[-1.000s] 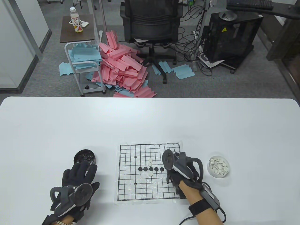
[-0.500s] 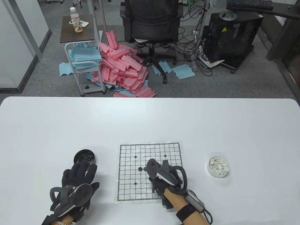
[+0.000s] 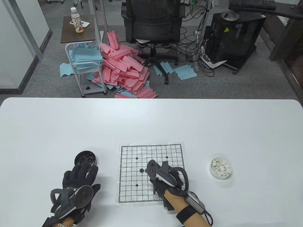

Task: Place Go stones in plus sign pattern

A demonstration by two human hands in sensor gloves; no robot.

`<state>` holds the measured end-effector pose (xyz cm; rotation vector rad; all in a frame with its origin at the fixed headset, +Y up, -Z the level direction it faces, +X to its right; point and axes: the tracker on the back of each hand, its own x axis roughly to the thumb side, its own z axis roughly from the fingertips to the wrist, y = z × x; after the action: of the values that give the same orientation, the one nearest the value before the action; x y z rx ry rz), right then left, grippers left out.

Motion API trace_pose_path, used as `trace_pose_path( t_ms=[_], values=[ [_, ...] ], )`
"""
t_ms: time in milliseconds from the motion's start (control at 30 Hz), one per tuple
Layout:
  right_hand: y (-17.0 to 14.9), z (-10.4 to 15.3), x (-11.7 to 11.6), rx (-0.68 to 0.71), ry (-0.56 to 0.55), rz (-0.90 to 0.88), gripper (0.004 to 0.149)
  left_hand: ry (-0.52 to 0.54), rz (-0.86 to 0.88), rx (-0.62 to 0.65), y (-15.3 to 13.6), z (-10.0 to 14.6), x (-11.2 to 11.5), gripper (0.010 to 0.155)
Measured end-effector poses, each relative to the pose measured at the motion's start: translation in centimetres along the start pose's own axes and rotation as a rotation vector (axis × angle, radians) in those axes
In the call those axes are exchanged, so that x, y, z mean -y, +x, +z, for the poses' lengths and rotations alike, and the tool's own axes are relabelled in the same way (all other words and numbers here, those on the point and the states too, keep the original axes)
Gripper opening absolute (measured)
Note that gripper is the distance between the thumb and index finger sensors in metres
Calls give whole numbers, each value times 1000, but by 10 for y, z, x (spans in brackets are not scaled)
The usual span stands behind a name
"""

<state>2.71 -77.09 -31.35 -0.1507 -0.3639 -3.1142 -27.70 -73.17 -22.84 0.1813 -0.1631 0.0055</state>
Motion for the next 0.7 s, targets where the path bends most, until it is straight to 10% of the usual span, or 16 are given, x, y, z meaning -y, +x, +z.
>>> trace_pose_path(
  t_ms=[700],
  values=[
    [-1, 0, 1, -11, -30, 31, 34, 3, 2, 1, 0, 0, -1, 76]
  ],
)
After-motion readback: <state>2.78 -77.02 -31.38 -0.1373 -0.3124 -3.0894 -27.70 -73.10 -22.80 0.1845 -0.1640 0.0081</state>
